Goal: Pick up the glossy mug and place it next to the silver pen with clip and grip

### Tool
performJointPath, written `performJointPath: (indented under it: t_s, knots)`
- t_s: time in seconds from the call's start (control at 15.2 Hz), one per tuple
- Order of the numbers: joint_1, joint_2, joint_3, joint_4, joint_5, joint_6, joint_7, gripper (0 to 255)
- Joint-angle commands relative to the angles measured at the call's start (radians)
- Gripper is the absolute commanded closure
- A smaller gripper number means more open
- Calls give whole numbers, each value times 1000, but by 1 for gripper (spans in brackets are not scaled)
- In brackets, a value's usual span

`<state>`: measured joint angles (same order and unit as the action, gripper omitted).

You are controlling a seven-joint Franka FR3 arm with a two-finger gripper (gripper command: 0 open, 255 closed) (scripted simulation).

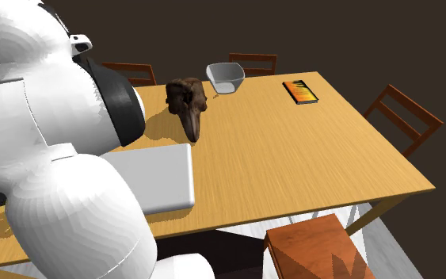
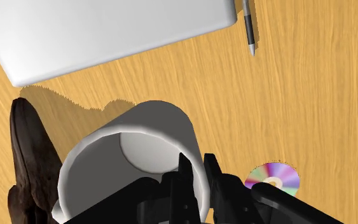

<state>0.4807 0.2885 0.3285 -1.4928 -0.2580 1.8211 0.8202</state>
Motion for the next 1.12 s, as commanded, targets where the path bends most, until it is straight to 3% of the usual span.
performJointPath:
  t_s: [0.0, 1.06]
  knots:
    - [12, 20, 3, 7, -9, 9, 19, 255]
    - [6, 51, -8, -164, -36, 206, 62, 255]
